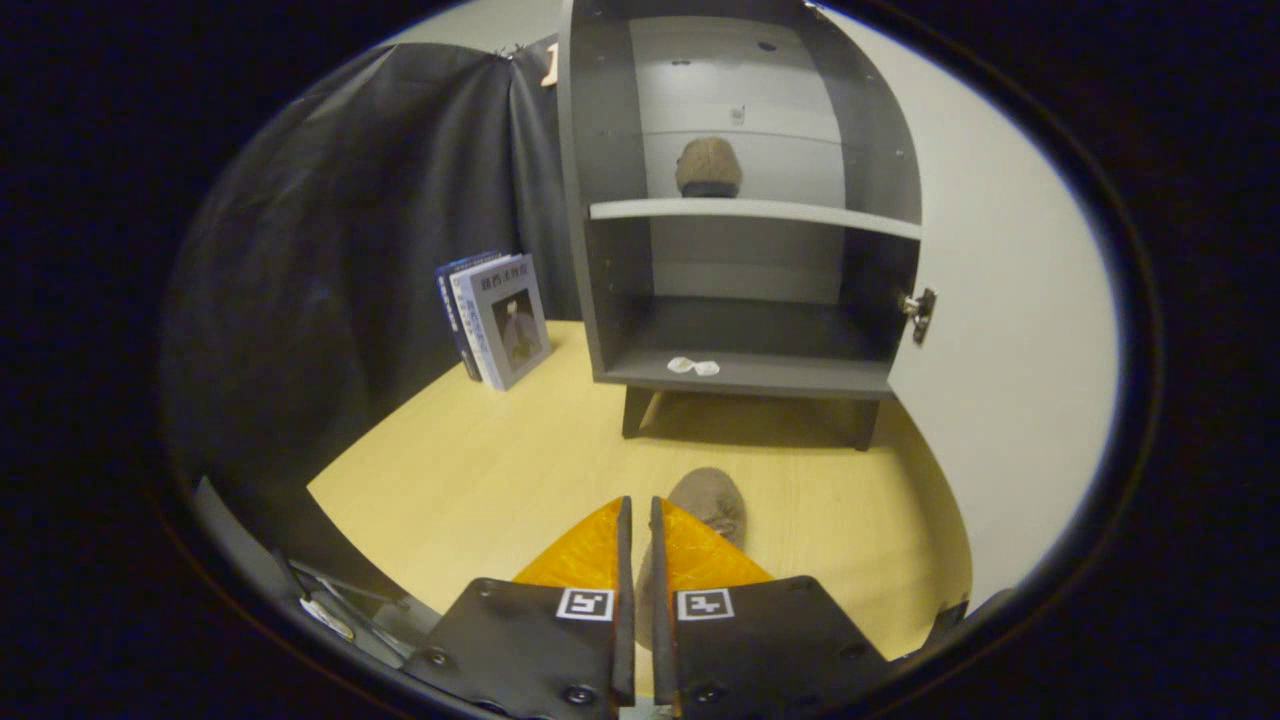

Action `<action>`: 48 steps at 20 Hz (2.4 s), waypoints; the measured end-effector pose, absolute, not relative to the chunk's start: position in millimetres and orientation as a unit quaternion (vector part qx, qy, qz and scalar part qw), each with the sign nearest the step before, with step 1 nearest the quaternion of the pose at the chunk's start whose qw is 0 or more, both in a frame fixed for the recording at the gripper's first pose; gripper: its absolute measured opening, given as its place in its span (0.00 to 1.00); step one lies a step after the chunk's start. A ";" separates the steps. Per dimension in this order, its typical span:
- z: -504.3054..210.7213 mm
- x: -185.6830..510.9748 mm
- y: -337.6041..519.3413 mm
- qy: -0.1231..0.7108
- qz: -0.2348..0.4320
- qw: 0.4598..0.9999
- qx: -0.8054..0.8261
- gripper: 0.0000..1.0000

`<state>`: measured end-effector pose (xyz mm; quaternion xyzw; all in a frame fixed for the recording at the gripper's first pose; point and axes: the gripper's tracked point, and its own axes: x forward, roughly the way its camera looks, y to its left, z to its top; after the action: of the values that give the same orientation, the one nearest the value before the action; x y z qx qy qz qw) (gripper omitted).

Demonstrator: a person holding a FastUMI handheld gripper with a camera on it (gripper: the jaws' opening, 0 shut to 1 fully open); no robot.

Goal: Open the shoe cabinet door, grab the shoes and put them into the shoe cabinet, then close the shoe cabinet door.

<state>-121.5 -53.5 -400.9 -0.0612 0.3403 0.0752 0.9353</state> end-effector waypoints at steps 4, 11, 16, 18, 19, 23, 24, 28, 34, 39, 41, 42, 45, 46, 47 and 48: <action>-446.6 -130.1 -60.5 0.392 0.069 0.915 -0.070 0.18; -489.6 -133.0 -64.2 0.443 0.053 0.893 -0.065 0.18; -498.8 -126.3 -61.6 0.454 0.037 0.887 -0.079 0.19; -508.8 -126.4 -67.5 0.468 0.020 0.880 -0.084 0.19; -513.4 -127.3 -68.3 0.474 0.013 0.877 -0.080 0.20; -522.0 -128.2 -71.1 0.483 -0.003 0.872 -0.082 0.22; -524.0 -125.9 -70.4 0.482 -0.006 0.872 -0.086 0.22; -536.5 -117.9 -71.3 0.472 -0.021 0.872 -0.128 0.23; -524.6 -119.5 -68.7 0.457 -0.033 0.878 -0.139 0.03; -515.4 -113.2 -71.3 0.456 -0.047 0.884 -0.095 0.03; -508.6 -111.9 -71.1 0.457 -0.052 0.884 -0.085 0.03; -502.7 -109.3 -72.3 0.453 -0.057 0.886 -0.081 0.03; -485.4 -105.1 -74.0 0.444 -0.072 0.891 -0.053 0.03; -478.8 -103.6 -74.7 0.441 -0.078 0.893 -0.043 0.03; -471.0 -102.1 -76.7 0.438 -0.084 0.894 -0.038 0.03; -462.3 -98.9 -78.0 0.432 -0.088 0.897 -0.037 0.03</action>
<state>-98.9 -78.0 -462.3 -0.0366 0.4319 -0.0883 0.8968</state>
